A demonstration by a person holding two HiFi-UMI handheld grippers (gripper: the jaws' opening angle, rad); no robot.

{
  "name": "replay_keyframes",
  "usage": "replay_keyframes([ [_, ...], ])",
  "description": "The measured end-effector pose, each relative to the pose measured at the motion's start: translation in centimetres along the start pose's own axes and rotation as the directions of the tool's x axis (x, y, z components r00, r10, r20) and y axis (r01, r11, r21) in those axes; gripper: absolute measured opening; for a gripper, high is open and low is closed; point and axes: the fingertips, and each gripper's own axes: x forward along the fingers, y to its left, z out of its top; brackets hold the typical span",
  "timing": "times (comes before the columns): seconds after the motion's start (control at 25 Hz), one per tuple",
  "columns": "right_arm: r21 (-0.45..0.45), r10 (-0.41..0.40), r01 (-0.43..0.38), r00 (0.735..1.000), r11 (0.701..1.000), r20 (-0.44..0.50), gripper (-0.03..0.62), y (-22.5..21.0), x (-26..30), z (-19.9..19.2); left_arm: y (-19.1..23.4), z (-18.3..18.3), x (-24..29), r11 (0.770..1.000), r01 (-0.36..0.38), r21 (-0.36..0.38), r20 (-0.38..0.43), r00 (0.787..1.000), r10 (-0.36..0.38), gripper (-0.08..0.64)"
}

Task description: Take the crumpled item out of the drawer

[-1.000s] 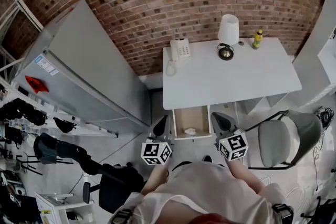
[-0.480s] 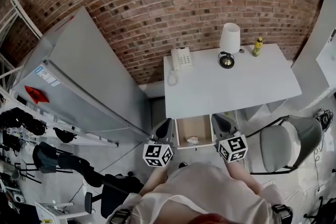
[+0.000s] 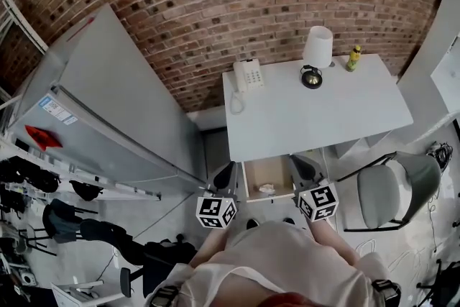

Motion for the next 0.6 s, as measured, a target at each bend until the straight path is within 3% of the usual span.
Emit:
replay_keyframes([
  [0.6, 0.035, -0.018, 0.022, 0.995, 0.999, -0.098, 0.008, -1.1, 1.8, -3.9, 1.8, -3.4, 1.9, 1.0, 0.016, -0.01, -0.087, 0.996, -0.016, 0.009],
])
